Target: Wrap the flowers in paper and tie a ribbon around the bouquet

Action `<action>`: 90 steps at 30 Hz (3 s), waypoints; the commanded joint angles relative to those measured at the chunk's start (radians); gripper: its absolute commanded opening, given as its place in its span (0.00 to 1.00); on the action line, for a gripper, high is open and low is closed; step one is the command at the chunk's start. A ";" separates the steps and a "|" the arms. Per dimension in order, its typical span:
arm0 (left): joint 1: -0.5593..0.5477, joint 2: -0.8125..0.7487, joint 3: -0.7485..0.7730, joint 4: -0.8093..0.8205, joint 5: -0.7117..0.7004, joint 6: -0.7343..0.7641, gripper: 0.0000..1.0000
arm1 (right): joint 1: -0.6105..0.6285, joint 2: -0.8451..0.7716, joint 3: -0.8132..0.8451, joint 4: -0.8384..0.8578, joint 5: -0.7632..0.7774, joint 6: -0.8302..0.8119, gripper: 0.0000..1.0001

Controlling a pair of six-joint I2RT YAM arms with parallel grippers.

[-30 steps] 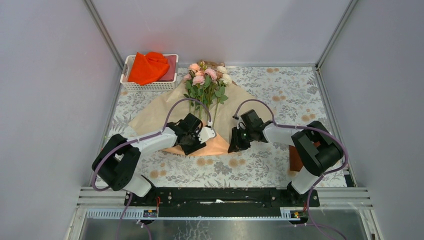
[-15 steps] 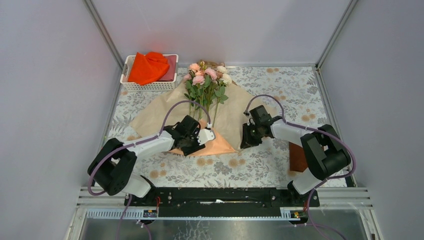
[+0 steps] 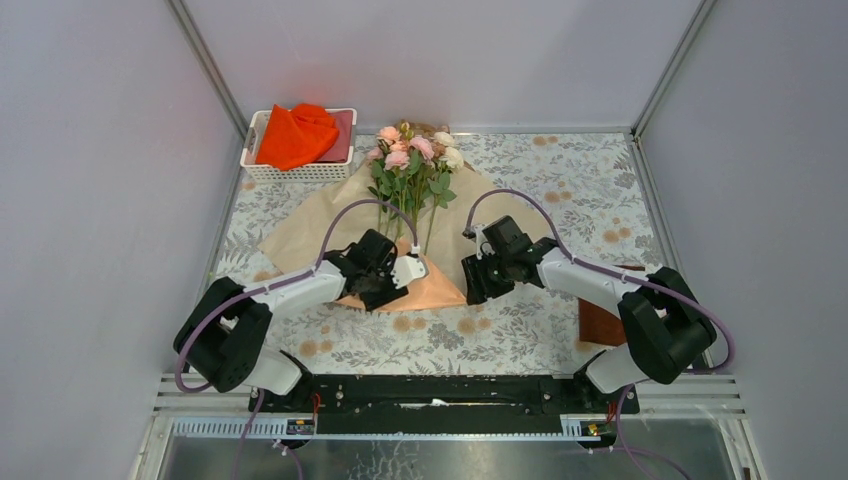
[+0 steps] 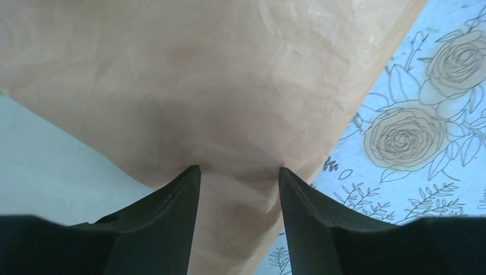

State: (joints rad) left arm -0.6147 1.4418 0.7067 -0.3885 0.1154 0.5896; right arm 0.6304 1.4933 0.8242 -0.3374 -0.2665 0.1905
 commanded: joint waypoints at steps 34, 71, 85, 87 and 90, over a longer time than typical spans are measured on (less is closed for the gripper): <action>0.274 0.039 0.126 -0.065 0.563 -0.086 0.50 | -0.004 -0.024 -0.116 0.271 -0.226 -0.038 0.36; 0.145 -0.260 0.013 -0.472 0.603 0.420 0.00 | -0.087 0.076 -0.079 0.074 -0.167 0.203 0.00; 0.300 -0.188 0.056 -0.202 0.626 0.139 0.00 | -0.032 -0.158 -0.048 0.271 -0.422 0.064 0.47; 0.332 -0.155 0.068 -0.169 0.633 0.100 0.00 | -0.033 -0.173 -0.072 0.345 -0.461 0.043 0.62; 0.349 -0.081 0.077 -0.110 0.628 0.049 0.00 | -0.033 -0.128 -0.090 0.443 -0.484 0.044 0.69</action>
State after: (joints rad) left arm -0.2855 1.2919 0.7544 -0.6277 0.7261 0.7403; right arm 0.5934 1.3346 0.7593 -0.0669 -0.6662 0.2680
